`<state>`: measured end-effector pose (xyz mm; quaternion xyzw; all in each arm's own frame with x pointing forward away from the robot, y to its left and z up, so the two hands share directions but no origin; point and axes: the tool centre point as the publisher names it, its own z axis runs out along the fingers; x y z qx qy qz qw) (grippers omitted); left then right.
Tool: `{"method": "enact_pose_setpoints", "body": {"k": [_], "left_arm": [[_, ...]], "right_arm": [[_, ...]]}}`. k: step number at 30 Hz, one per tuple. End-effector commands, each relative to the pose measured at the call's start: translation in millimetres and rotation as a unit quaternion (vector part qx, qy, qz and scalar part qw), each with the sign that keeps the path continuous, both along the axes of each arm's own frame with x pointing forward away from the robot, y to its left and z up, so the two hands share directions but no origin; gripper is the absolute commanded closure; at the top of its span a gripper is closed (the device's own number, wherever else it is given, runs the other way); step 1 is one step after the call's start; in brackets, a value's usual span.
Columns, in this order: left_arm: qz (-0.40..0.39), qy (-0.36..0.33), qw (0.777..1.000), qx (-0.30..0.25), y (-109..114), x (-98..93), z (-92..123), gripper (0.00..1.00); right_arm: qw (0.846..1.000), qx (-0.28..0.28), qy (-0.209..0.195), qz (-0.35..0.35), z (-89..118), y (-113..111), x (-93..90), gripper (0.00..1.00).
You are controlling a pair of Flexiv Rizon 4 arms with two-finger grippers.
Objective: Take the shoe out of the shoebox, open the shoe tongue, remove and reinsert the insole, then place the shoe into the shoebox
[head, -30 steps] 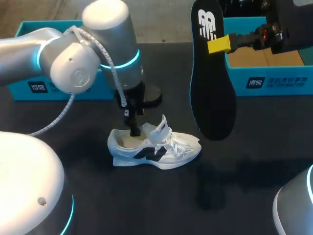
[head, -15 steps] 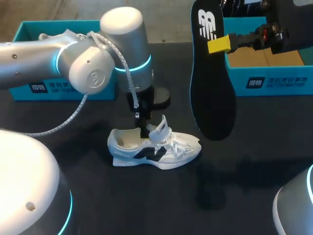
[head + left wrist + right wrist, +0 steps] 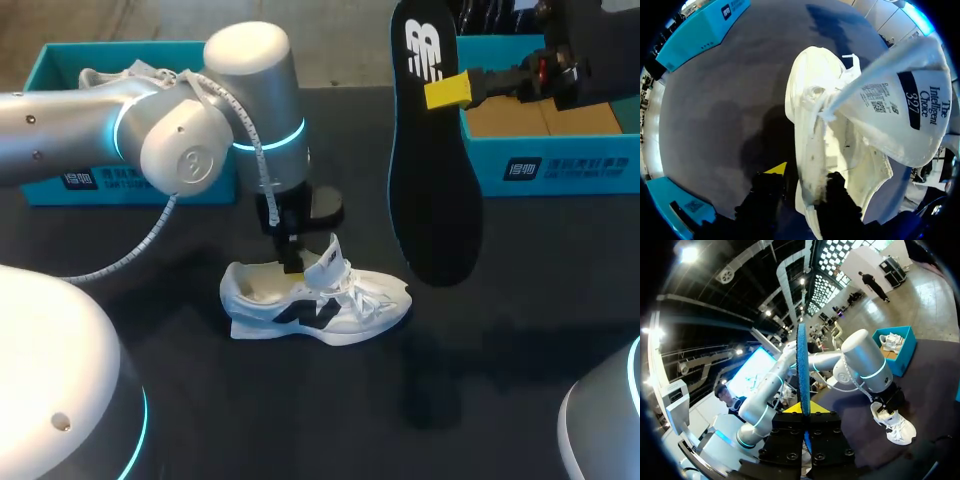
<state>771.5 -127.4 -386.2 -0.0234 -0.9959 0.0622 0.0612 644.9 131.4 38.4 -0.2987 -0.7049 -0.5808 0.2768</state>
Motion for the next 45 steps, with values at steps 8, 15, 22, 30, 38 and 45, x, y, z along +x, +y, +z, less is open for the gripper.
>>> {"method": "enact_pose_setpoints", "body": {"k": [8, 15, 22, 30, 38, 45], "left_arm": [[-0.158, 0.126, 0.979, -0.017, 5.8, 9.4, 25.7, 1.00], [-0.285, 0.187, 0.939, 0.055, 1.0, 6.5, 38.5, 1.00], [-0.411, 0.189, 0.879, 0.153, -7.0, -4.3, 44.4, 1.00], [-0.514, 0.159, 0.830, 0.146, -9.5, -2.6, 61.5, 1.00], [-0.555, 0.164, 0.807, 0.119, -17.5, 7.5, 65.9, 1.00], [-0.599, 0.176, 0.774, 0.104, -27.4, 12.0, 63.2, 1.00]], "right_arm": [[1.000, -0.002, 0.001, 0.001, 0.3, 2.3, 2.6, 1.00], [1.000, -0.002, 0.001, 0.001, 0.3, 2.3, 2.6, 1.00], [1.000, -0.002, 0.001, 0.001, 0.3, 2.3, 2.6, 1.00], [1.000, -0.002, 0.001, 0.001, 0.3, 2.3, 2.6, 1.00], [1.000, -0.002, 0.001, 0.001, 0.3, 2.3, 2.6, 1.00], [1.000, -0.002, 0.001, 0.001, 0.3, 2.3, 2.6, 1.00]]}}
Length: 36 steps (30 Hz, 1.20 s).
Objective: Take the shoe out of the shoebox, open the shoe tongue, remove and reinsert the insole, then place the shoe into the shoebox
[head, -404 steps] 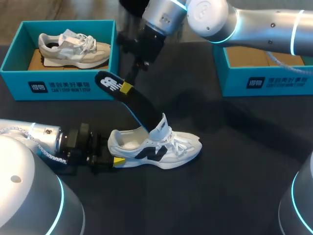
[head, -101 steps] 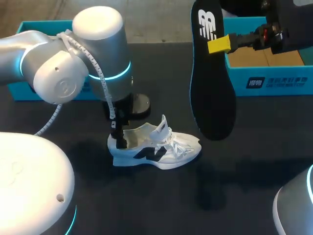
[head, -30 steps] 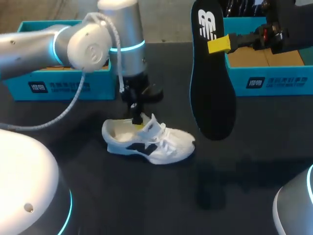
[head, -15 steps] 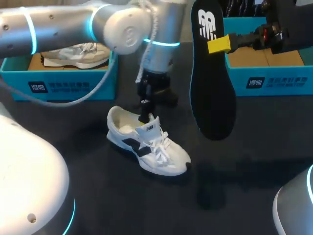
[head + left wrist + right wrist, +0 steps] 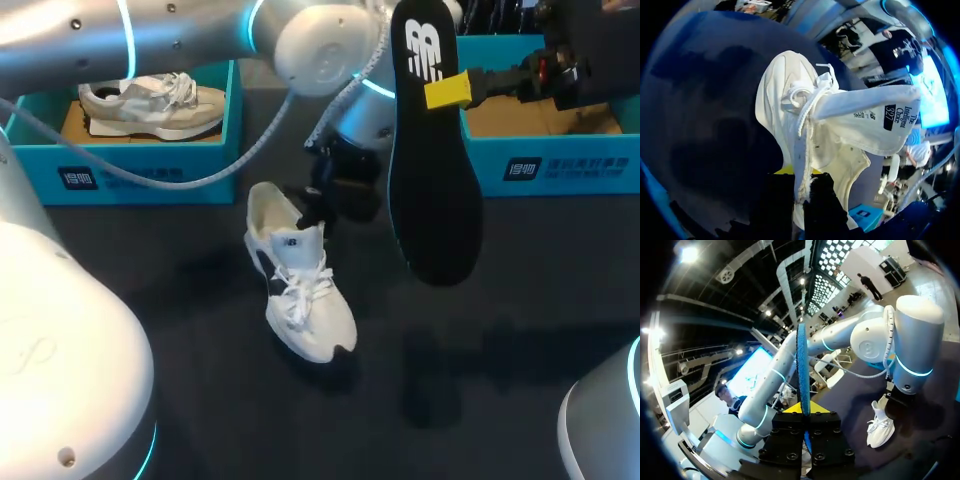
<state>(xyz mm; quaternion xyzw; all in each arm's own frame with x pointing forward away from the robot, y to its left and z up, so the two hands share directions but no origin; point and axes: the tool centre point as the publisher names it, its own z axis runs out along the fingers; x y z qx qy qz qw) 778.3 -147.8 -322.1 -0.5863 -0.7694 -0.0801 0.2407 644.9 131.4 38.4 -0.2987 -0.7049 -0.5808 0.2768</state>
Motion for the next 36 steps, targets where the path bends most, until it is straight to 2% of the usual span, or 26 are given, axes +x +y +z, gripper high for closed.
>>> {"method": "enact_pose_setpoints", "body": {"k": [1, 21, 36], "left_arm": [[-0.024, 0.021, 0.999, 0.014, -8.9, 5.3, -2.2, 1.00], [-0.115, 0.034, 0.993, 0.014, -25.5, 6.3, -18.7, 1.00], [-0.154, 0.032, 0.987, 0.025, -39.4, 8.4, -46.6, 1.00]], "right_arm": [[1.000, -0.002, 0.001, 0.001, 0.3, 2.2, 2.5, 1.00], [1.000, -0.002, 0.001, 0.001, 0.3, 2.2, 2.5, 1.00], [1.000, -0.002, 0.001, 0.001, 0.3, 2.2, 2.5, 1.00]]}}
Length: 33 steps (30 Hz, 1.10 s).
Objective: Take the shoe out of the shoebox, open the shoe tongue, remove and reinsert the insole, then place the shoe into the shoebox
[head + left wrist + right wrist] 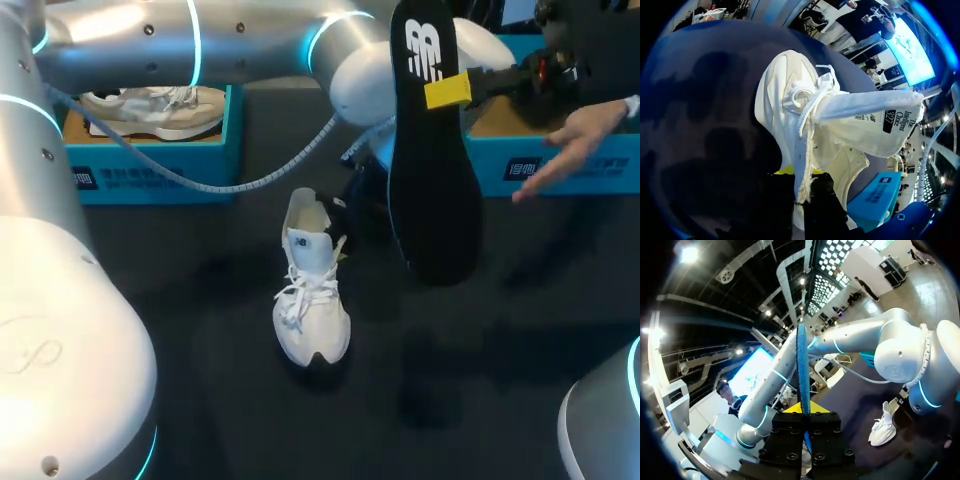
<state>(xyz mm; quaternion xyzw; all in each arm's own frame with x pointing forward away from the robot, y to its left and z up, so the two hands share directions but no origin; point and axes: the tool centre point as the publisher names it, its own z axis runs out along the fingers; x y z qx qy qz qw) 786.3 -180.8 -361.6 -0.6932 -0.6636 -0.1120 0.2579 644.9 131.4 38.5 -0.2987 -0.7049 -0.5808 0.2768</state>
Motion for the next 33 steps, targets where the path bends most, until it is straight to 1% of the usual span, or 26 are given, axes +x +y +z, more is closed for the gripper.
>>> {"method": "enact_pose_setpoints", "body": {"k": [1, 12, 18, 19, 20, 21, 23, 26, 29, 33], "left_arm": [[-0.001, 0.002, 1.000, 0.008, -8.0, 0.1, -8.8, 1.00], [0.002, 0.004, 1.000, 0.006, -18.2, -12.2, -17.3, 1.00], [0.014, 0.009, 1.000, 0.007, -21.0, -14.6, -20.5, 1.00], [0.015, 0.010, 1.000, 0.008, -20.8, -15.0, -20.8, 0.93], [0.019, 0.010, 1.000, 0.008, -20.5, -15.2, -21.0, 0.55], [0.022, 0.011, 1.000, 0.009, -20.3, -15.3, -21.1, 0.00], [0.028, 0.012, 1.000, 0.006, -19.7, -15.3, -20.7, 0.00], [0.036, 0.019, 0.999, -0.005, -17.7, -13.8, -14.5, 0.00], [0.053, 0.020, 0.998, -0.023, -16.2, -10.4, -4.9, 0.00], [0.077, 0.020, 0.995, -0.052, -15.0, -0.3, 10.1, 0.00]], "right_arm": [[1.000, -0.002, 0.001, 0.001, 0.3, 2.2, 2.5, 1.00], [1.000, -0.002, 0.001, 0.001, 0.3, 2.2, 2.5, 1.00], [1.000, -0.002, 0.001, 0.001, 0.3, 2.2, 2.5, 1.00], [1.000, -0.002, 0.001, 0.001, 0.3, 2.2, 2.5, 1.00], [1.000, -0.002, 0.001, 0.001, 0.3, 2.2, 2.5, 1.00], [1.000, -0.002, 0.001, 0.001, 0.3, 2.2, 2.5, 1.00], [1.000, -0.002, 0.001, 0.001, 0.3, 2.2, 2.5, 1.00], [1.000, -0.002, 0.001, 0.001, 0.3, 2.2, 2.5, 1.00], [1.000, -0.002, 0.001, 0.001, 0.3, 2.2, 2.5, 1.00], [1.000, -0.002, 0.001, 0.001, 0.3, 2.2, 2.5, 1.00]]}}
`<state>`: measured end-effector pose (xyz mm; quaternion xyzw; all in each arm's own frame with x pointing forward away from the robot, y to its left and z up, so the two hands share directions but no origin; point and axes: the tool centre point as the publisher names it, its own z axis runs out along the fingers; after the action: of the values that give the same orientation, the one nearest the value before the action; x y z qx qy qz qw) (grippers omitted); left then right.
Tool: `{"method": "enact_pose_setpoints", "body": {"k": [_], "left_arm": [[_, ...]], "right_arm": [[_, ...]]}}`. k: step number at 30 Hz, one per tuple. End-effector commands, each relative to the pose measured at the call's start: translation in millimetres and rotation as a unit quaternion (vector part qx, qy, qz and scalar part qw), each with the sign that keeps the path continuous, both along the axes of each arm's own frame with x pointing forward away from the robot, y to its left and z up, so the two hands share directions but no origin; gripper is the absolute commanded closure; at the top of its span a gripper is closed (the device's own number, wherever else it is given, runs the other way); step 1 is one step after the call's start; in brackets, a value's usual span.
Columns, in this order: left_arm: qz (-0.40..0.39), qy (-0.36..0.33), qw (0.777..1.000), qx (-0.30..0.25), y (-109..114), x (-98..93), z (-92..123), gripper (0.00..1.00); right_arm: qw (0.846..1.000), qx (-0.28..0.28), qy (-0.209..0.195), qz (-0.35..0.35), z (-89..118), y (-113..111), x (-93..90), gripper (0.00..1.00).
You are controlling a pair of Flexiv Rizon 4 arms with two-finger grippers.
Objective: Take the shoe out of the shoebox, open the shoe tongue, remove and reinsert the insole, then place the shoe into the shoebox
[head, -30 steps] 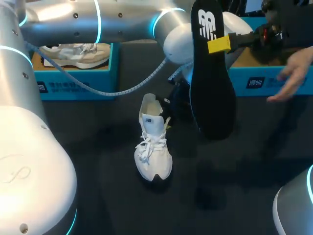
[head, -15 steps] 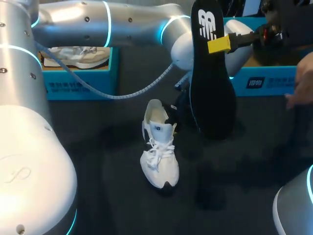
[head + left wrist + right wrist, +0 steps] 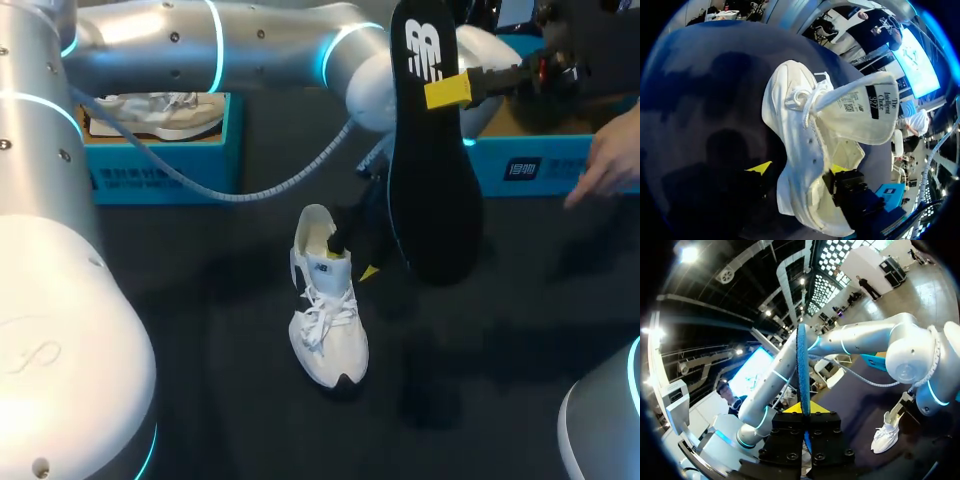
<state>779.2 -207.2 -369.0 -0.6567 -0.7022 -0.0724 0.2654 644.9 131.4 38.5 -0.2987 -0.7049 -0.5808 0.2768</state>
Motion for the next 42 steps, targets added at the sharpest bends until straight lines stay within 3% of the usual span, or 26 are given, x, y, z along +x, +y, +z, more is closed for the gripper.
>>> {"method": "enact_pose_setpoints", "body": {"k": [1, 10, 16, 19, 26, 42], "left_arm": [[0.018, 0.000, 0.999, -0.040, 11.6, 8.0, 20.4, 0.00], [0.073, 0.008, 0.991, -0.115, 15.2, 22.3, 50.7, 0.00], [0.152, 0.043, 0.971, -0.181, 21.9, 28.0, 70.6, 0.00], [0.186, 0.060, 0.957, -0.215, 26.3, 26.9, 81.4, 0.00], [0.273, 0.119, 0.898, -0.323, 46.8, 22.3, 118.6, 0.00], [0.283, 0.129, 0.891, -0.330, 50.6, 21.5, 122.8, 0.00]], "right_arm": [[1.000, -0.002, 0.001, 0.001, 0.3, 2.2, 2.5, 1.00], [1.000, -0.002, 0.001, 0.001, 0.3, 2.2, 2.5, 1.00], [1.000, -0.002, 0.001, 0.001, 0.3, 2.2, 2.5, 1.00], [1.000, -0.002, 0.001, 0.001, 0.3, 2.2, 2.5, 1.00], [1.000, -0.002, 0.001, 0.001, 0.3, 2.2, 2.5, 1.00], [1.000, -0.002, 0.001, 0.001, 0.3, 2.2, 2.5, 1.00]]}}
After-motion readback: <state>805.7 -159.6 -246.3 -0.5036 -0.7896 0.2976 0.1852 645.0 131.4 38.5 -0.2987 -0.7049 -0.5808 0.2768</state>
